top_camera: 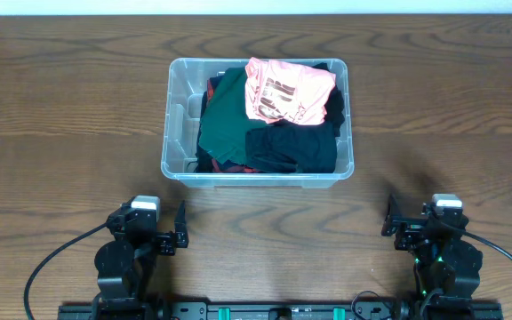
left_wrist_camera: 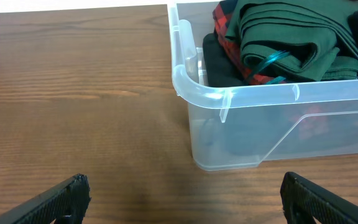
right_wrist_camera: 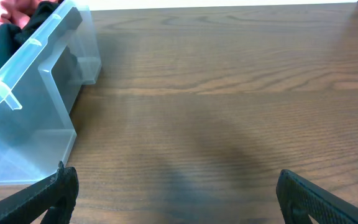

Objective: Pack container

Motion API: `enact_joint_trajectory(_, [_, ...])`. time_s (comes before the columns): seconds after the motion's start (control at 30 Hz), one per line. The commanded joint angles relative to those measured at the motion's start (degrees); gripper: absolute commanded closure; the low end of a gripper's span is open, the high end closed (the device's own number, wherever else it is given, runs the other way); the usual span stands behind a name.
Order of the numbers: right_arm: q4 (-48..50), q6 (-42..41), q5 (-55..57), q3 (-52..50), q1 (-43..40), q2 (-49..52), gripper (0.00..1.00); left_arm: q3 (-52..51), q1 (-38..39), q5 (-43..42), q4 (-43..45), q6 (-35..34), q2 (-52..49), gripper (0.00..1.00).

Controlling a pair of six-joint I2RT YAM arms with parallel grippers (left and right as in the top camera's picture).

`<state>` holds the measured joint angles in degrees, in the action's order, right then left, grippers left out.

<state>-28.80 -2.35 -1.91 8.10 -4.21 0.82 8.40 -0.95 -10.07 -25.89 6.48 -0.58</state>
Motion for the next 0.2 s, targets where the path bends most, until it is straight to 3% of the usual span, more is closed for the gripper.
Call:
enact_joint_trajectory(0.0, [0.11, -0.39, -0.02, -0.17, 0.52, -0.48, 0.01, -0.70, 0.28, 0.48, -1.25, 1.01, 0.35, 0.02])
enact_joint_trajectory(0.17, [0.11, -0.39, -0.02, -0.17, 0.52, -0.48, 0.01, -0.70, 0.28, 0.50, -1.25, 1.01, 0.35, 0.02])
